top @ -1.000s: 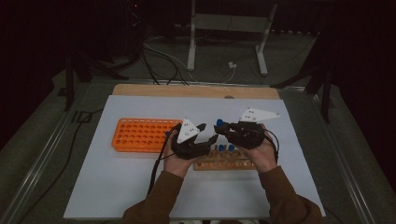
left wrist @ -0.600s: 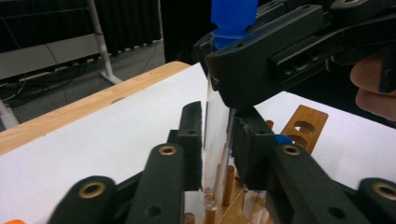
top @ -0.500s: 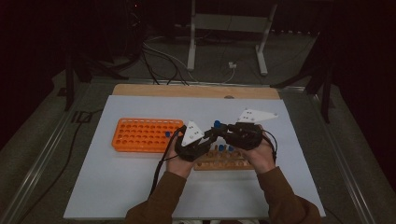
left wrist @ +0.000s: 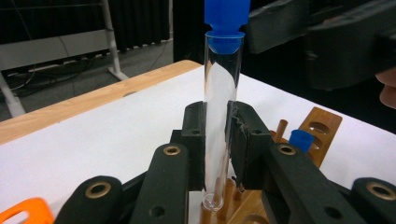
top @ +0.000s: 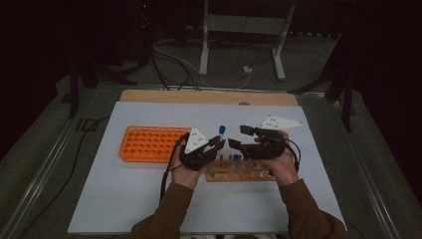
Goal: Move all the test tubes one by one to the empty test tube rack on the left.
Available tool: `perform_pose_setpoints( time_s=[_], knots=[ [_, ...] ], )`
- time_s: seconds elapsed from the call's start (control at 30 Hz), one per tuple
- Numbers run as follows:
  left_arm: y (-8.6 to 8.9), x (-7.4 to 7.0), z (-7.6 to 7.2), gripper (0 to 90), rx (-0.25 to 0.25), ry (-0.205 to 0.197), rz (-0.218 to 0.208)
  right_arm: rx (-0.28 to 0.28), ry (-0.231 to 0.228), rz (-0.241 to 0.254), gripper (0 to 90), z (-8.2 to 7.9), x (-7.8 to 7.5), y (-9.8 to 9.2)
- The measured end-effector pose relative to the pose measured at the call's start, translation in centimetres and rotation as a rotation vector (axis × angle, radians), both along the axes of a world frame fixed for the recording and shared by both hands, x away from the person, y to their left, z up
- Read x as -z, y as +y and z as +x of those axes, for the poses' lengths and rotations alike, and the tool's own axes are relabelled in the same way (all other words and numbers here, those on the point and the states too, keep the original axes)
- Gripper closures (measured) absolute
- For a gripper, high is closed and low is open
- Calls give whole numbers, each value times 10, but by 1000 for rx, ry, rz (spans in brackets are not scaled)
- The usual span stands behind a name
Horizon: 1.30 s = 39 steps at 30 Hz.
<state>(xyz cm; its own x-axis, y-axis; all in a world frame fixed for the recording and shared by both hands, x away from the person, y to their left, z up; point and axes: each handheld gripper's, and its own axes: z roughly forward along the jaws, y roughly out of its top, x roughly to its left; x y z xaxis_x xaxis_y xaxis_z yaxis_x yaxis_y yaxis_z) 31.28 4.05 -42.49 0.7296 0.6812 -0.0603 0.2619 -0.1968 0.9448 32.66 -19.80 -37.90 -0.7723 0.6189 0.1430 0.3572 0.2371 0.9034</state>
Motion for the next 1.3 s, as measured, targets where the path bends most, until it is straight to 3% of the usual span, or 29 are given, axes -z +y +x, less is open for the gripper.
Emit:
perform_pose_setpoints(
  time_s=[0.13,0.47,0.8,1.3],
  knots=[
    [8,-1,0,781,-15,0,-8,39,8,-11,151,0,3,-6],
    [31,-5,-1,781,-58,-7,-24,89,7,-17,36,-1,14,-27],
    [50,-7,-3,781,-81,-21,-38,152,7,-10,13,-4,23,-51],
    [63,-4,-4,781,-94,-34,-50,209,15,11,1,-16,36,-75]
  ],
)
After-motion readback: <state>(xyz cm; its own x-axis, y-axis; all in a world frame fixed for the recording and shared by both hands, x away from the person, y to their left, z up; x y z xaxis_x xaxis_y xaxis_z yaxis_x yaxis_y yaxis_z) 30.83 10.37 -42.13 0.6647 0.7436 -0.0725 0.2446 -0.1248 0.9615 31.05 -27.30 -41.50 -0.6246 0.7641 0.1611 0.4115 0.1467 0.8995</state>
